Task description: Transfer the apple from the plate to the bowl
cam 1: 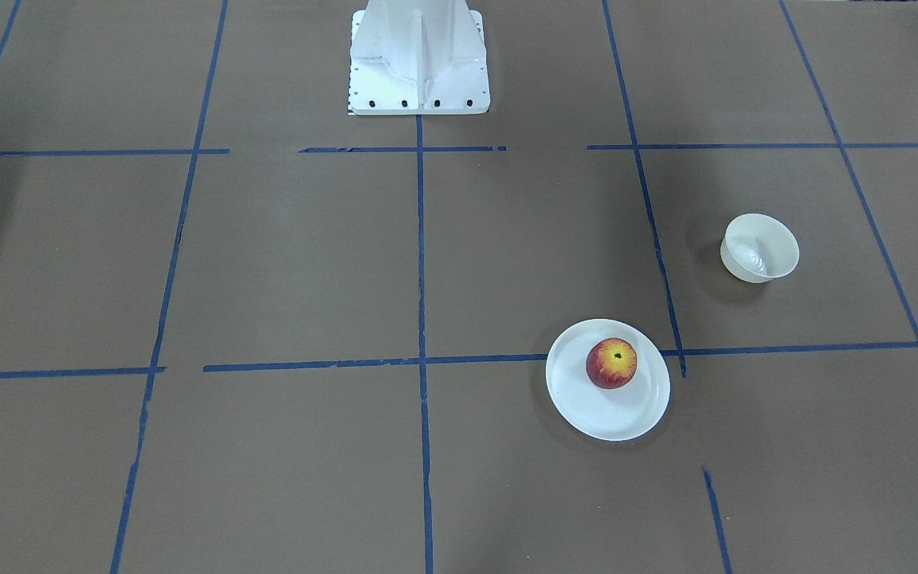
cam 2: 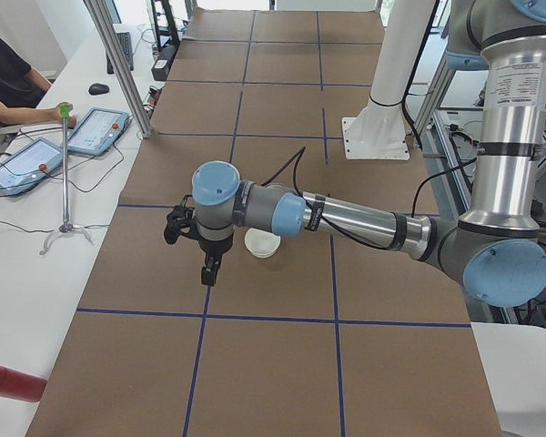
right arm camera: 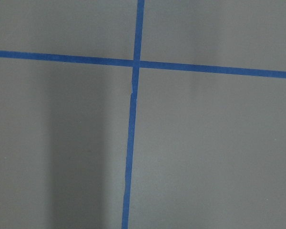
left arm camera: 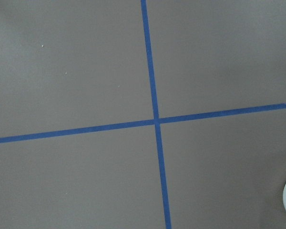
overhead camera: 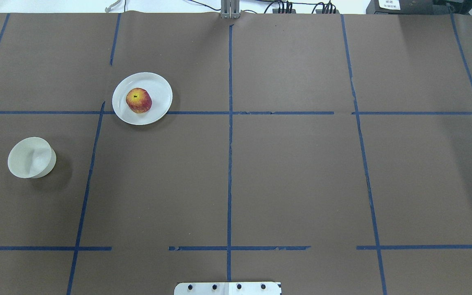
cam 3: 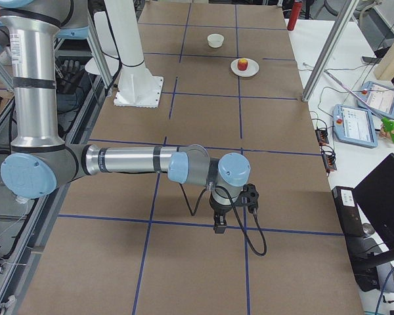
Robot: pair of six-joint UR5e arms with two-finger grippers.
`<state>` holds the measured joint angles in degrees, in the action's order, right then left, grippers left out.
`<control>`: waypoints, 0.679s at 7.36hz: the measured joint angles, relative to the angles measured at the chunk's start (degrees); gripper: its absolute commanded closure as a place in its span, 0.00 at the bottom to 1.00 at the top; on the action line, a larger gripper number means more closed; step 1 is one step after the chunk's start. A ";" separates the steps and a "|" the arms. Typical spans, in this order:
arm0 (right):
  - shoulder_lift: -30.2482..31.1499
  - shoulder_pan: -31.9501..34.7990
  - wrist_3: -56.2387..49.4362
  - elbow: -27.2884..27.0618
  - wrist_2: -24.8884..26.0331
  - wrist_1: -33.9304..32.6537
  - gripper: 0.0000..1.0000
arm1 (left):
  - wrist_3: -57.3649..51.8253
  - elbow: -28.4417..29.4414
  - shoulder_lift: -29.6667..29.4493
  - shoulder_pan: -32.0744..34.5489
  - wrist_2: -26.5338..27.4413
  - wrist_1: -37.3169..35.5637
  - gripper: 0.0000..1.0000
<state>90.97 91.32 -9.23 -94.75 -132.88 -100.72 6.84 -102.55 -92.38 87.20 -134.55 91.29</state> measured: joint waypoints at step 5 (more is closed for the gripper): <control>0.00 0.00 0.00 0.00 -0.01 0.00 0.00 | 38.08 -1.99 -17.74 -26.06 8.11 -0.38 0.00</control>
<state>90.97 91.32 -9.23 -94.74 -132.89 -100.72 44.92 -104.54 -110.12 61.14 -126.44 90.91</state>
